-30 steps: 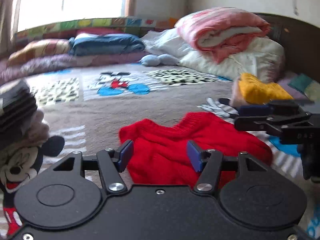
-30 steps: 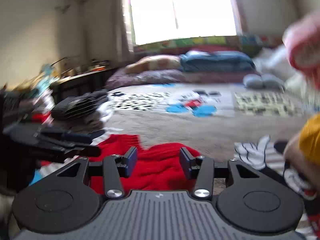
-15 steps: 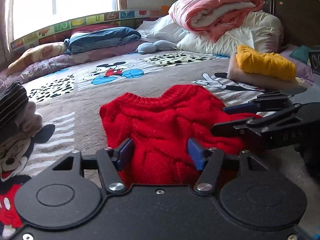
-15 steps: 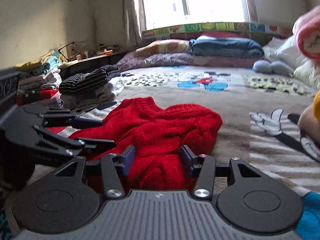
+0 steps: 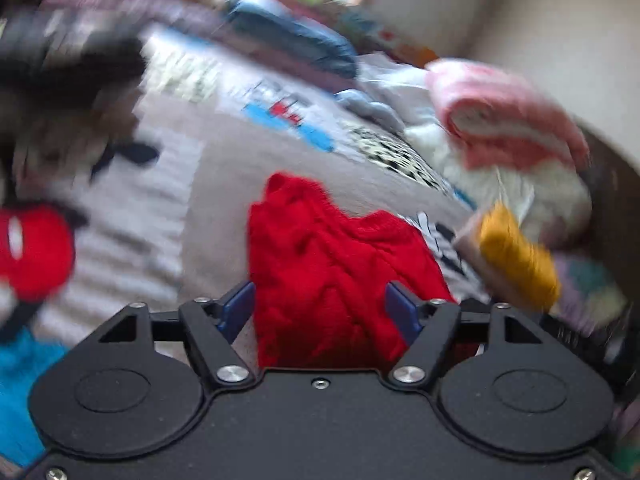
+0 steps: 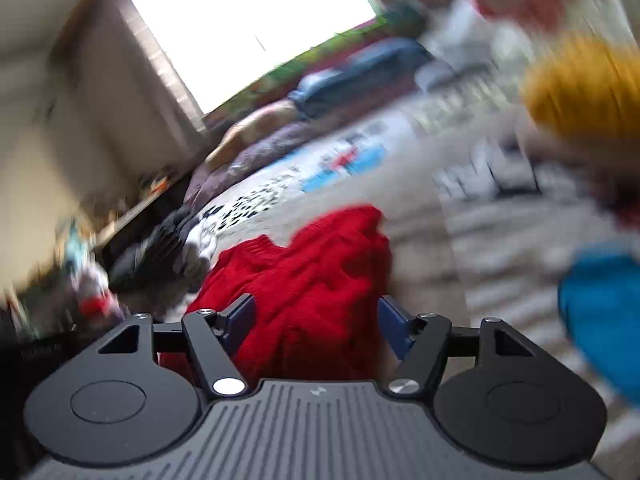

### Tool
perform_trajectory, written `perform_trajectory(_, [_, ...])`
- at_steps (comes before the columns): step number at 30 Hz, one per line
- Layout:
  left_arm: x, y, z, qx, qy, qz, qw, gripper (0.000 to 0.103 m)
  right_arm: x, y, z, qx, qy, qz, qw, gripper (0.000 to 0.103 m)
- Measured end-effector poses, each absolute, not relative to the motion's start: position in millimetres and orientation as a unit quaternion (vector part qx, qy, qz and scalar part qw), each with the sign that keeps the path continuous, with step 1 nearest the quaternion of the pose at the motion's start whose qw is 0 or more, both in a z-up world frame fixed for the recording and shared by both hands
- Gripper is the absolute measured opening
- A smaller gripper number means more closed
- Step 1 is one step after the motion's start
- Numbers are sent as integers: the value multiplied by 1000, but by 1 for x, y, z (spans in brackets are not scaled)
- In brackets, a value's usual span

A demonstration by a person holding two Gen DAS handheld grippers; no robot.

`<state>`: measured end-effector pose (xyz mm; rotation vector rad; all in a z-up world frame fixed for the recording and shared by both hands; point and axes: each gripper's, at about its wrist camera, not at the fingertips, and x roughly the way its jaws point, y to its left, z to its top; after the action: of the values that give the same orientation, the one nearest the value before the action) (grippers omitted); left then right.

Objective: Fold clothes
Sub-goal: 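Grasp the folded sweater with both grippers and lift it off the blanket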

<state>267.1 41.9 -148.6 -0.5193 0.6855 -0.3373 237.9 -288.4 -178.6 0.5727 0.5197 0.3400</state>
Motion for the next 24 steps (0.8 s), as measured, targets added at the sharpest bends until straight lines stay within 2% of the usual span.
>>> perform_trajectory(6, [278,63,-182,-379,353,-142,844,75,246,-305,-206,381,267,172,868,76])
perform_trajectory(8, [263,68,-184,-400,345,-139,837,75,249,-311,-215,414,271,174,851,73])
perform_trajectory(10, [241,76,-192,-438,334,-132,824,75,243,-318,-225,448,261,177,836,65])
perform_trajectory(13, [209,81,-198,-459,333,-122,814,67,208,-333,-241,498,206,186,821,57])
perform_trajectory(15, [194,81,-194,-460,349,-112,809,67,192,-336,-245,509,200,180,818,53])
perform_trajectory(19, [176,89,-189,-488,400,-86,771,67,178,-330,-233,486,251,172,819,53])
perform_trajectory(20, [177,90,-184,-486,416,-77,765,67,174,-327,-229,472,270,174,821,53])
perform_trajectory(24, [187,86,-153,-424,473,-37,772,81,147,-335,-229,498,287,175,800,58])
